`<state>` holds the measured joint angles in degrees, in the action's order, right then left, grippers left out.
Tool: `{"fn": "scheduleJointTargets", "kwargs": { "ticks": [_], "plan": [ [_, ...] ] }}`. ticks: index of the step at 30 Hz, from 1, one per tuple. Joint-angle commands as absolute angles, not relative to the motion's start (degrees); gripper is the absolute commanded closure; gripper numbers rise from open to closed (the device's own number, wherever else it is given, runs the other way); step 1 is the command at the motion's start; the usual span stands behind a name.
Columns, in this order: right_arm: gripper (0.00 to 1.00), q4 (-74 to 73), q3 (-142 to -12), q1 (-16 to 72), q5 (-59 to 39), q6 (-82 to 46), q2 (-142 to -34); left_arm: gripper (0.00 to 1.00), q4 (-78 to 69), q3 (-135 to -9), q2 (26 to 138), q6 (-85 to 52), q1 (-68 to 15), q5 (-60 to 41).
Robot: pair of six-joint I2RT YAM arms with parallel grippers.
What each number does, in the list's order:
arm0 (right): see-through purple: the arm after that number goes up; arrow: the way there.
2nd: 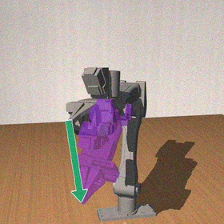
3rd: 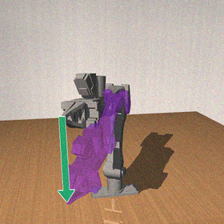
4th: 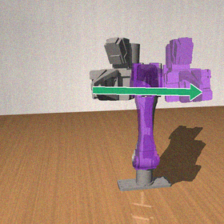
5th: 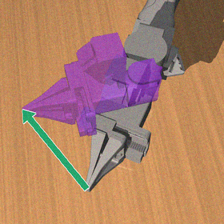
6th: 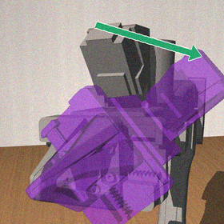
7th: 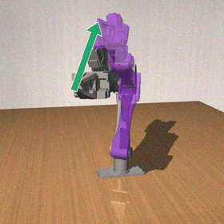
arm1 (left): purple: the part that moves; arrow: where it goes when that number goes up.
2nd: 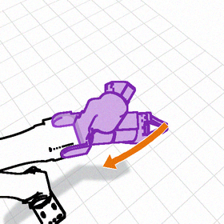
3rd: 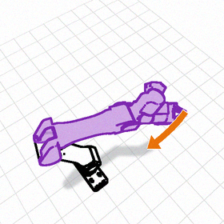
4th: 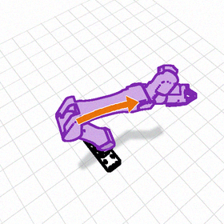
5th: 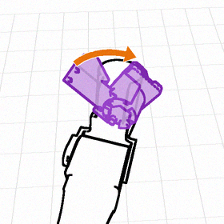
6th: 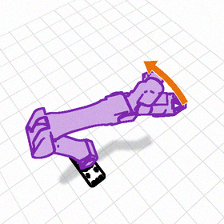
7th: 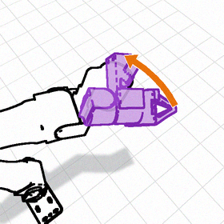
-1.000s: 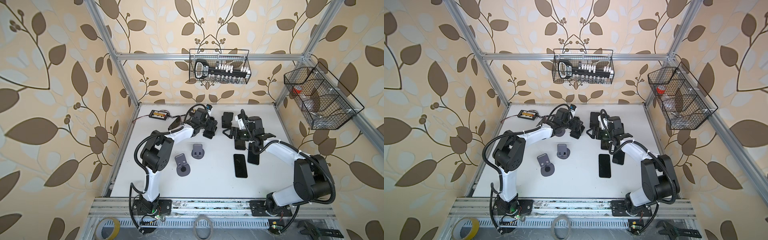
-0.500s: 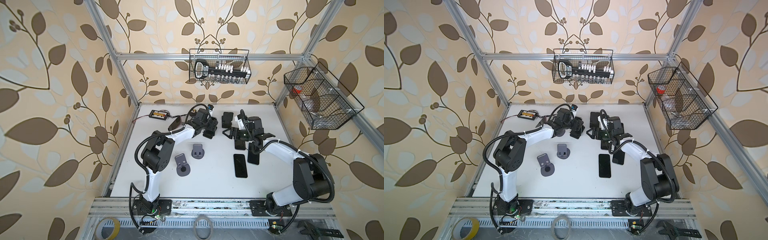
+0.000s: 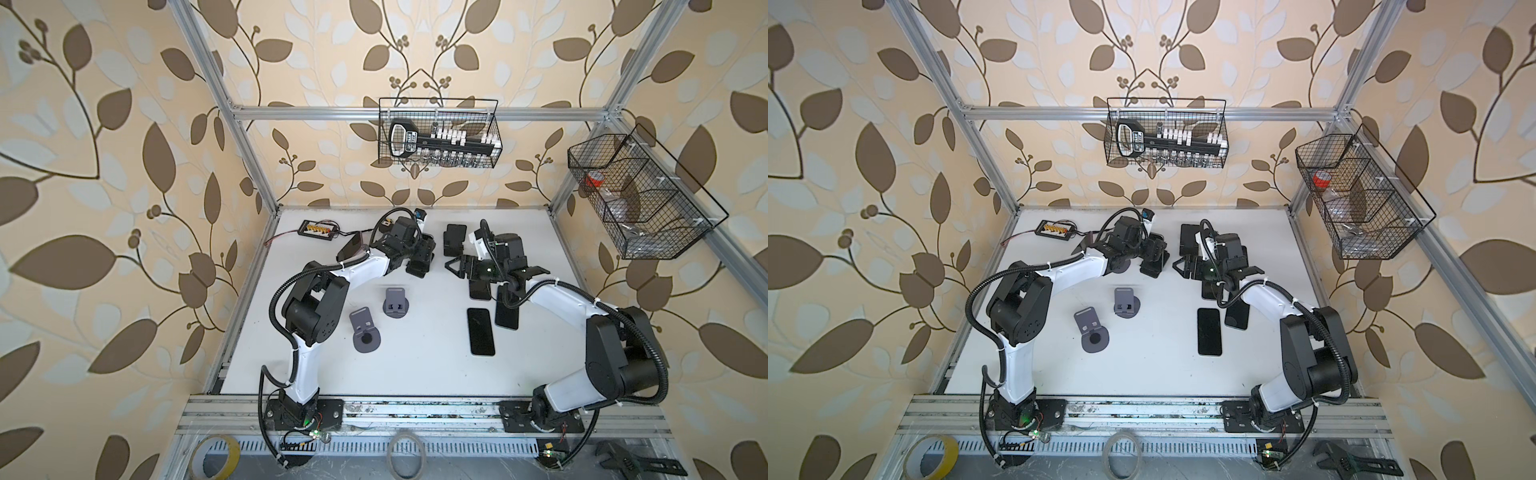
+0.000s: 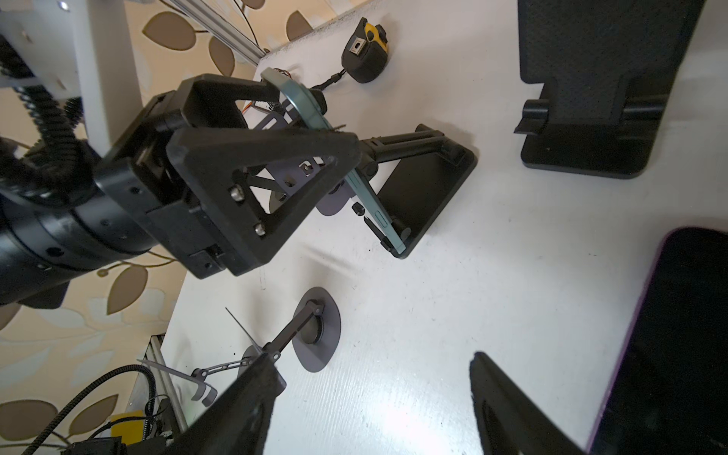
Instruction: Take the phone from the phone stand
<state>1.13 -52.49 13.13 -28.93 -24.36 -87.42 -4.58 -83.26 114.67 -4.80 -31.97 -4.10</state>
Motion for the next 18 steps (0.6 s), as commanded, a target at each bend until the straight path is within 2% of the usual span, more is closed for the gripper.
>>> {"fn": "scheduleJointTargets", "kwargs": {
  "ticks": [1, 9, 18],
  "plan": [
    [0.23, 1.93, -53.09, 13.36, -28.59, -23.71, -87.02, 0.45, -7.27, -84.25, 112.87, -5.90, -32.48, -4.39],
    [0.23, 2.11, -53.28, 13.45, -28.48, -23.80, -86.66, 0.54, -7.65, -84.03, 111.41, -5.71, -32.48, -5.52],
    [0.23, 2.52, -53.52, 13.59, -28.39, -23.68, -86.49, 0.58, -7.89, -83.50, 109.39, -5.54, -32.48, -5.76]
  ]
}}
